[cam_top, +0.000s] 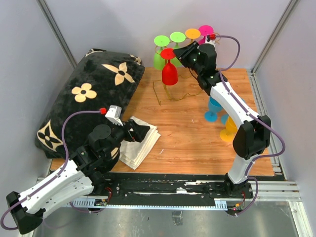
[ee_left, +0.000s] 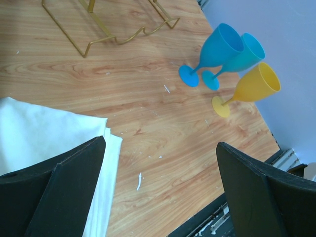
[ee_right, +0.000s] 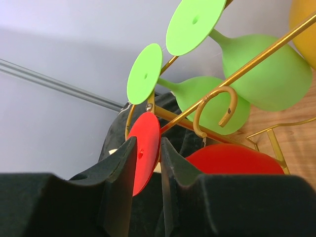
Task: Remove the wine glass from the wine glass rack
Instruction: Pick up the wine glass from the wine rack.
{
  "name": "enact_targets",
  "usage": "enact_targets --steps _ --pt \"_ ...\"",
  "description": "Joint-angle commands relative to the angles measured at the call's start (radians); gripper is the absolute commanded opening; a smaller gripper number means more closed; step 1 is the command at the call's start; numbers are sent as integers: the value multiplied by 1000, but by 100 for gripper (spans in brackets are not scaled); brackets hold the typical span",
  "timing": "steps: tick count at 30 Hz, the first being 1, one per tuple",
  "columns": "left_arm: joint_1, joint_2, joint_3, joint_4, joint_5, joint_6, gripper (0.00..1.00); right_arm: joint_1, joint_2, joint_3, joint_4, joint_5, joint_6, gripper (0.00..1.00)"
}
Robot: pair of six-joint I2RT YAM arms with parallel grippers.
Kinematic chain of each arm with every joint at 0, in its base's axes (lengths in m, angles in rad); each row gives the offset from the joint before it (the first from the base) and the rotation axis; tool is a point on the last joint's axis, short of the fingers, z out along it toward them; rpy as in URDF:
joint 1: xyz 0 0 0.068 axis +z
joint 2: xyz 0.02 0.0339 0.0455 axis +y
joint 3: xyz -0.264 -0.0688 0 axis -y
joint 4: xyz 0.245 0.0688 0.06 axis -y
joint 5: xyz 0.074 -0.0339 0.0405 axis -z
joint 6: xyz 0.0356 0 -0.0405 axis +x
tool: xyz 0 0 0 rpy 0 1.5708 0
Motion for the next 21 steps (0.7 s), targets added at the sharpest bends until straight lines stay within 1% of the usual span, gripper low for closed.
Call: enact_targets --steps 1,11,16,21 --pt "4 -12 -15 18 -8 1 100 6 2 35 3 -6 -12 26" --pt "6 -25 -19 12 -15 -1 100 2 -1 44 -13 -15 -32 17" --pt "5 -21 -20 12 -17 -2 100 -3 -4 42 -9 -30 -22 4" --pt "5 -17 -15 12 -19 3 100 -7 -14 44 -6 -52 -19 1"
